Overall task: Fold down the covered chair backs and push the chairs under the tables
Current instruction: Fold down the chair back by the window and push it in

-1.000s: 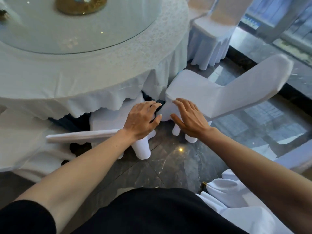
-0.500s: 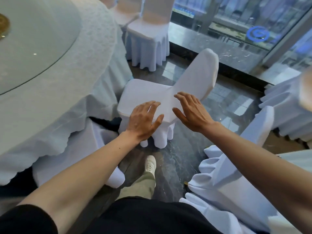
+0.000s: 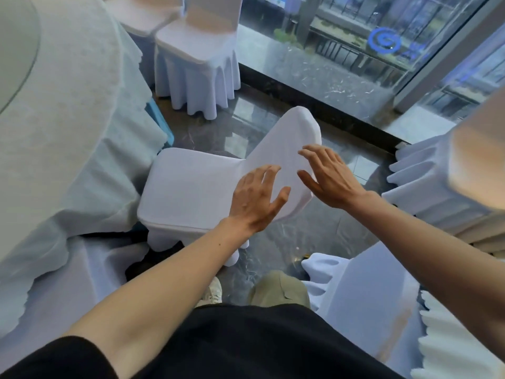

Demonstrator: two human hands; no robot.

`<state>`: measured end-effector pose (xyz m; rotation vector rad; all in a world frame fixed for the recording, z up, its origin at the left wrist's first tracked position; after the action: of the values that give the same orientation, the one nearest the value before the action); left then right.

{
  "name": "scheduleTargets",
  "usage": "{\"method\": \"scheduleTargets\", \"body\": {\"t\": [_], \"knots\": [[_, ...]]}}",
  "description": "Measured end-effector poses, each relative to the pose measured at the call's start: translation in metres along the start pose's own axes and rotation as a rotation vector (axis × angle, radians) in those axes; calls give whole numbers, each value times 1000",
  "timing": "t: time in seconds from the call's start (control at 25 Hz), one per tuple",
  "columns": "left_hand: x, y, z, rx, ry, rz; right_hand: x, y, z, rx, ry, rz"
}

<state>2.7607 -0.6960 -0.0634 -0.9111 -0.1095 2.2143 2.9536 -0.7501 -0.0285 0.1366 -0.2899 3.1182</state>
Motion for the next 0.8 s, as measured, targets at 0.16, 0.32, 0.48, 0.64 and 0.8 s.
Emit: {"method": "scheduleTargets", "body": {"t": [0.16, 0.32, 0.48, 0.64, 0.8], "knots": [[-13, -50, -53, 27, -26, 108, -74, -42, -13, 69, -27, 129], [-33, -102, -101, 51, -56, 257, -151, -85, -28, 153, -21, 344], [-44, -127, -131, 129, -34, 388, -197, -112, -44, 223, -15, 565], [-46, -152, -156, 217, -2, 574, -226, -151, -78, 282, -59, 807], [-45, -155, -161, 183, -44, 521, -218, -176, -101, 276, -99, 982]]}}
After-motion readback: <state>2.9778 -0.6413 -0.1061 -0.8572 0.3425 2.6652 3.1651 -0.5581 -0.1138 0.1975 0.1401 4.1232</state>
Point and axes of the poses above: each hand's wrist, its own y-axis away from the middle knuckle, its own z-axis out of the back of the hand, x = y × z, the point moved 2 cm from there along -y, towards the middle knuckle, and after that the axes turned 5 degrees about -x, right-handed, at the moved point
